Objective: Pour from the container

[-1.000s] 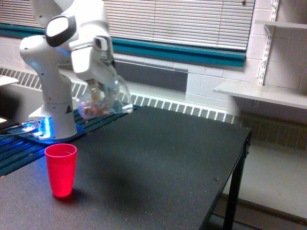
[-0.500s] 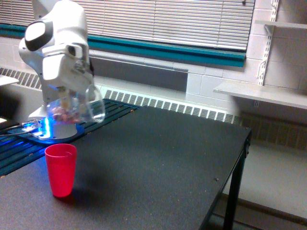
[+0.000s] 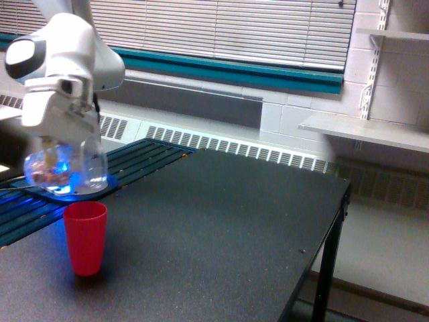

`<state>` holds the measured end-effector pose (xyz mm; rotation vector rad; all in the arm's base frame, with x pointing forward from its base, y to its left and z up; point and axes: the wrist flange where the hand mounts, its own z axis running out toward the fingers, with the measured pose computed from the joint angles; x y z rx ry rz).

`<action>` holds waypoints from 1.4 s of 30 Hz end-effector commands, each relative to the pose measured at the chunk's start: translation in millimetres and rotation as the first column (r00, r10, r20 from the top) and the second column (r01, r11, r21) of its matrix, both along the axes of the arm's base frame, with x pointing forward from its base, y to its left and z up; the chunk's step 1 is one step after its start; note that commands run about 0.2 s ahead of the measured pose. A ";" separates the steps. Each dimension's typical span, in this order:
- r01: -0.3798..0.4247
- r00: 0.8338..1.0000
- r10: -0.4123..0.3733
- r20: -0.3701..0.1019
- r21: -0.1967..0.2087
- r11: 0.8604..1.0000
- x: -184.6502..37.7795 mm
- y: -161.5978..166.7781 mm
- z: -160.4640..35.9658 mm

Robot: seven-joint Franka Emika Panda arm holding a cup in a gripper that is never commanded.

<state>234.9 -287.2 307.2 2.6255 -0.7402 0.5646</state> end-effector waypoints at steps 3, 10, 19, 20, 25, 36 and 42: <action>0.048 0.999 -0.048 -0.006 -0.004 0.999 -18.9 -17.0 -7.8; 0.034 0.999 -0.035 -0.035 -0.021 0.999 -24.1 -19.3 -14.8; 0.006 0.996 -0.010 -0.083 -0.043 0.999 -32.8 -14.6 -27.7; 0.001 0.996 -0.005 -0.088 -0.047 0.999 -33.7 -14.5 -28.5; -0.004 0.994 -0.003 -0.107 -0.064 0.998 -36.9 -18.1 -30.2; -0.030 0.993 0.019 -0.119 -0.093 0.995 -26.9 -21.4 -25.2; -0.060 0.989 0.043 -0.142 -0.113 0.992 -23.6 -16.3 -26.1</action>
